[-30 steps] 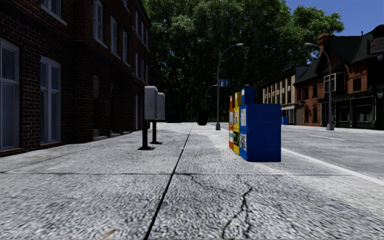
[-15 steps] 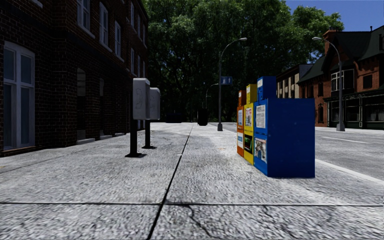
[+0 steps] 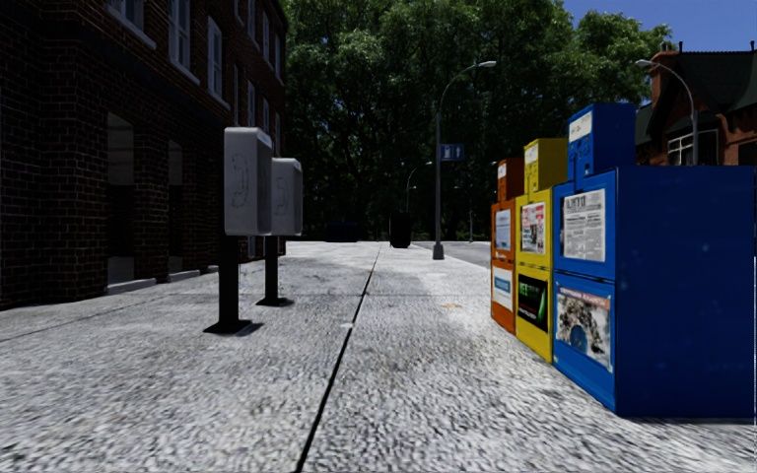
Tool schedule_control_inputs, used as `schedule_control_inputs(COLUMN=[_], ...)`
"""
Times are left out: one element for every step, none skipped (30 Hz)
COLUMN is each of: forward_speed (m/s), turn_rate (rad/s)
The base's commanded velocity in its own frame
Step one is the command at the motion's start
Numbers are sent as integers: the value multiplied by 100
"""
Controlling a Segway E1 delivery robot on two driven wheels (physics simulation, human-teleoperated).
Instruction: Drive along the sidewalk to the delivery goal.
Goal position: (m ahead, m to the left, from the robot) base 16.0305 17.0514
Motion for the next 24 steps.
schedule_control_inputs(forward_speed=[200,200,200,200,200,200,200,200,200,200,200,200,200,200,200,200,200,200,200,200,200,200,200,200], turn_rate=[0,0,0,0,0,0,0,0,0,0,0,0,0,0,0,0,0,0,0,0,0,0,0,0])
